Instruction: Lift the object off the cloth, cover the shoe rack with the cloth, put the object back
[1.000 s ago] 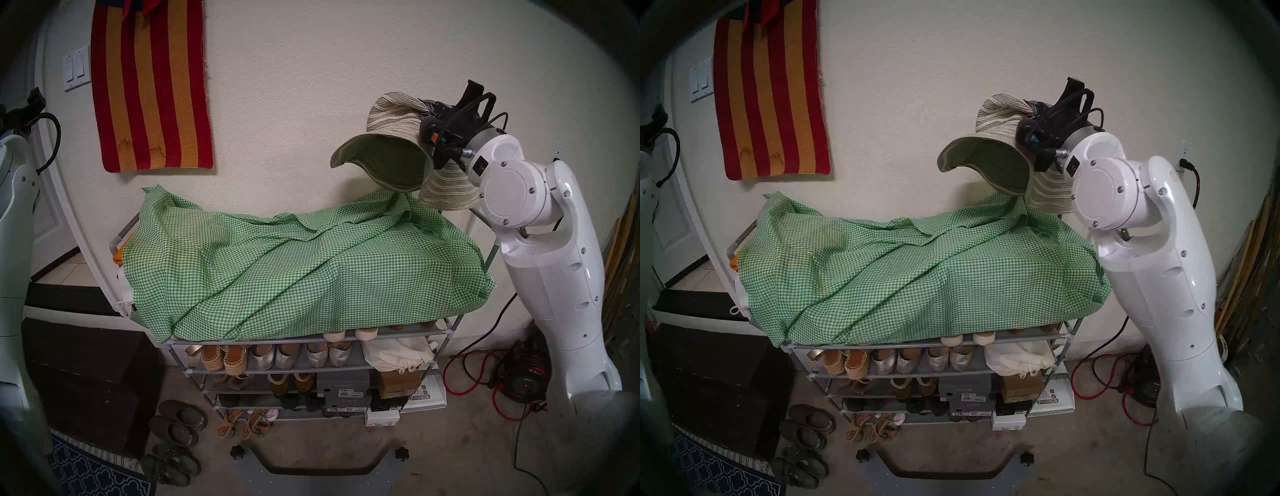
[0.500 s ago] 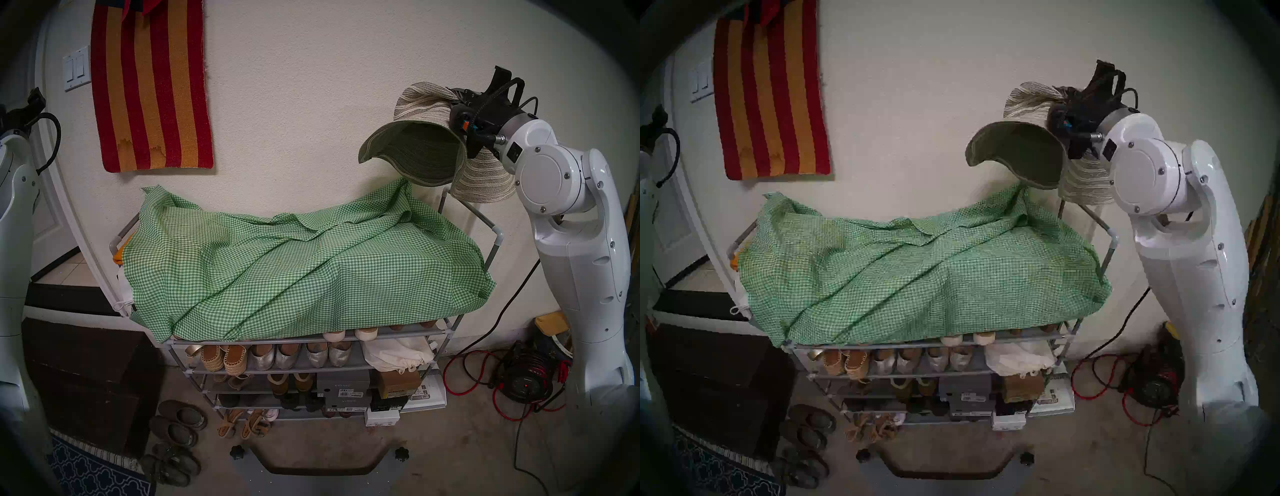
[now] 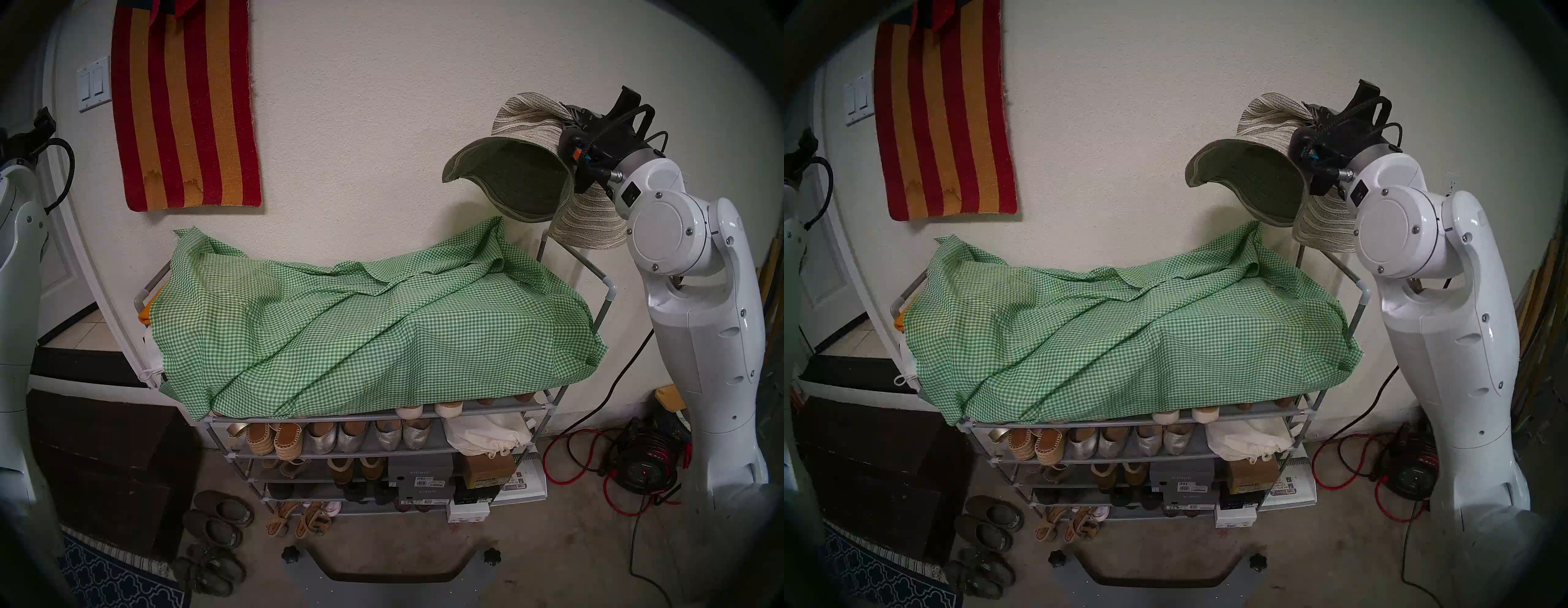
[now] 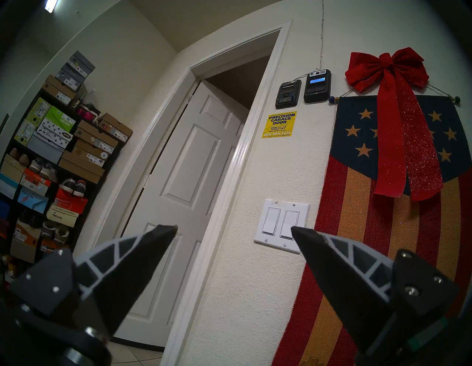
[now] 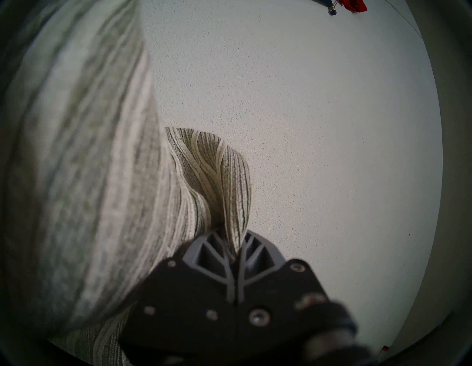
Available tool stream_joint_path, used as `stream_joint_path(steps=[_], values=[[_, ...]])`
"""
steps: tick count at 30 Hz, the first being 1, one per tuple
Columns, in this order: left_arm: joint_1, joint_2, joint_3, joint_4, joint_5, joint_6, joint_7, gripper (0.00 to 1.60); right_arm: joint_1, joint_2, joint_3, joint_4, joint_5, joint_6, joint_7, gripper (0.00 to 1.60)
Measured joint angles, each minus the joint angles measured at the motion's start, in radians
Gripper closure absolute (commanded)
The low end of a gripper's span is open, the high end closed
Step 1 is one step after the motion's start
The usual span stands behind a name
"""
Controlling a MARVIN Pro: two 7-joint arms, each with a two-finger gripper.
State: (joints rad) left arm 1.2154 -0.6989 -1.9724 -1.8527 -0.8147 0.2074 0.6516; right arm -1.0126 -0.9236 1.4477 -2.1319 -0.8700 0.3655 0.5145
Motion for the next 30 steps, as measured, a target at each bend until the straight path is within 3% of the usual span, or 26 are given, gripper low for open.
stream_joint_path(steps=[11, 19, 25, 30], values=[[-0.005, 0.005, 0.002, 0.006, -0.001, -0.001, -0.012, 0.00, -0.010, -0.011, 0.001, 0.000, 0.009, 0.002, -0.013, 1.60], [-0.085, 0.077, 0.005, 0.005, -0.045, 0.006, -0.105, 0.00, -0.009, -0.014, 0.003, 0.000, 0.010, 0.003, -0.014, 1.60], [-0.147, 0.133, 0.045, -0.069, -0.112, 0.063, -0.175, 0.00, -0.008, -0.015, 0.003, 0.000, 0.010, 0.004, -0.014, 1.60], [-0.157, 0.155, 0.097, -0.156, -0.173, 0.140, -0.219, 0.00, -0.008, -0.015, 0.003, 0.000, 0.009, 0.003, -0.014, 1.60]])
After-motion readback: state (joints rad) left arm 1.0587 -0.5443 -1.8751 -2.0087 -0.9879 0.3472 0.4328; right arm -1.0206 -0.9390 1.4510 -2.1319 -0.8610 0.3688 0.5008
